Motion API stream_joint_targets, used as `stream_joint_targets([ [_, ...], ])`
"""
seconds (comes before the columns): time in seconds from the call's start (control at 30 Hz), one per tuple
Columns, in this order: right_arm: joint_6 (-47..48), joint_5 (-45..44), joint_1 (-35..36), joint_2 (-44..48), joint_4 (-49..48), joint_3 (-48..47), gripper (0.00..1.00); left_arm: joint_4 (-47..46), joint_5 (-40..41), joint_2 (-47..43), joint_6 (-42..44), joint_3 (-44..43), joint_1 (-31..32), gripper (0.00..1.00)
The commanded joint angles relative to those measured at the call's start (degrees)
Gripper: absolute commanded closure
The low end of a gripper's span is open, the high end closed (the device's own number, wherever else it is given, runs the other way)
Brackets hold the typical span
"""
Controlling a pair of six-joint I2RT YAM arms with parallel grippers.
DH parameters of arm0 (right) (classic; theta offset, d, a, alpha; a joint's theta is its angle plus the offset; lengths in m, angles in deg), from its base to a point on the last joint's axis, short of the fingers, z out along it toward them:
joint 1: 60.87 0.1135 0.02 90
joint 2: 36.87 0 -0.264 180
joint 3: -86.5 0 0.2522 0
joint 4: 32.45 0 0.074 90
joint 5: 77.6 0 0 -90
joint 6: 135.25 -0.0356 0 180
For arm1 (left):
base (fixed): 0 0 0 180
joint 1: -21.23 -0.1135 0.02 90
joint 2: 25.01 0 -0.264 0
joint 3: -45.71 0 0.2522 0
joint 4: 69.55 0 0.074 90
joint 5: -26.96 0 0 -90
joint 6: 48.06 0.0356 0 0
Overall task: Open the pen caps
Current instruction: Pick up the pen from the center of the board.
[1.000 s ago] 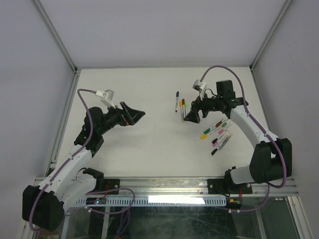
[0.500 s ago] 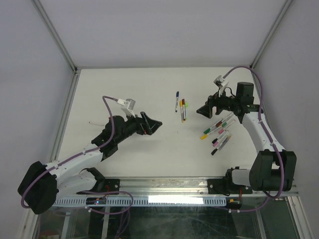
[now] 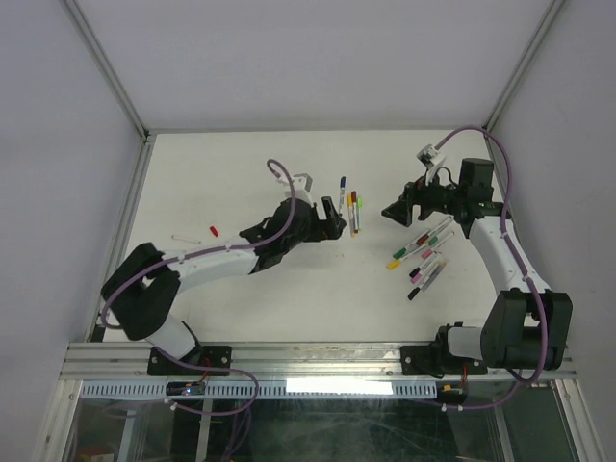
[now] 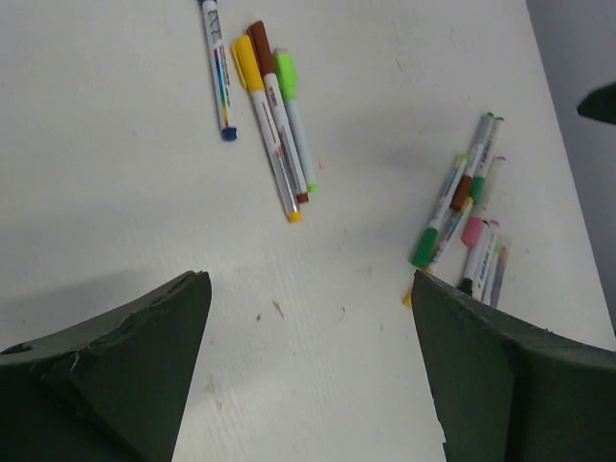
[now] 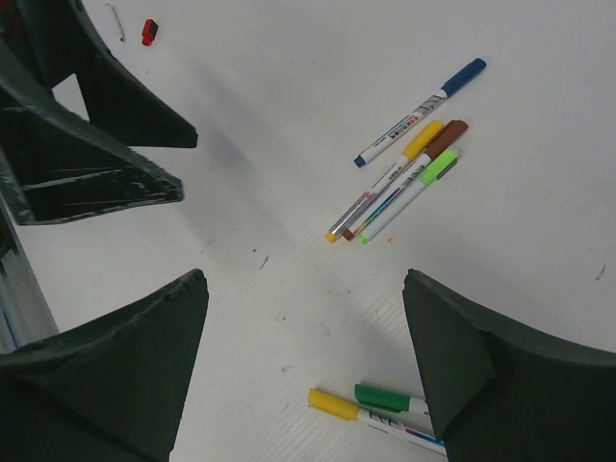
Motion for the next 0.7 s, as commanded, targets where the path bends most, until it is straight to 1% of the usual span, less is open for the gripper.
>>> stream_joint_targets([
  [0.0,-0.7,-0.4,-0.6,-0.1,-1.9,-0.8,0.15,11.3,8.8,11.3,0.5,-14.7,0.8,0.13],
  [0.07,-0.7,-1.0,-0.7,-0.3,-1.5,-1.1,0.15,14.8,11.4,16.2,1.7,-21.4,0.8,0.18],
  [0.17,-0.8,-1.1,-1.1,-0.2,-1.4,-1.2,0.16,23.2,16.8,23.8,3.8,-31.7,0.8,0.25],
  [0.2,-1.0,-0.8,-1.3,0.0,-1.5,-1.1,0.15,25.2,19.0,26.1,4.7,-34.7,0.8,0.3],
  [0.27,-1.1,-0.7,-1.5,0.4,-1.6,-1.1,0.15,27.8,20.9,30.6,7.8,-40.1,0.4,0.45],
  [0.33,-1.3,-0.4,-1.7,0.7,-1.8,-1.0,0.15,29.4,19.7,33.7,10.6,-44.6,-0.7,0.54],
  [0.43,-1.6,0.0,-2.0,0.9,-2.0,-1.0,0.15,30.8,12.6,37.4,13.4,-50.0,-4.1,0.63],
  [0.47,-1.6,0.1,-2.1,1.0,-2.0,-1.0,0.15,31.1,9.9,38.4,14.1,-51.4,-5.0,0.65],
  [0.53,-1.6,0.2,-2.4,1.1,-2.0,-1.0,0.15,31.5,6.3,40.1,15.2,-53.6,-6.1,0.65],
  [0.6,-1.7,0.4,-2.7,1.3,-2.1,-0.9,0.16,31.5,6.1,41.5,16.1,-55.6,-6.7,0.65],
  [0.67,-1.9,0.6,-3.0,1.4,-2.3,-0.8,0.15,31.7,5.2,43.0,16.8,-57.2,-7.1,0.62],
])
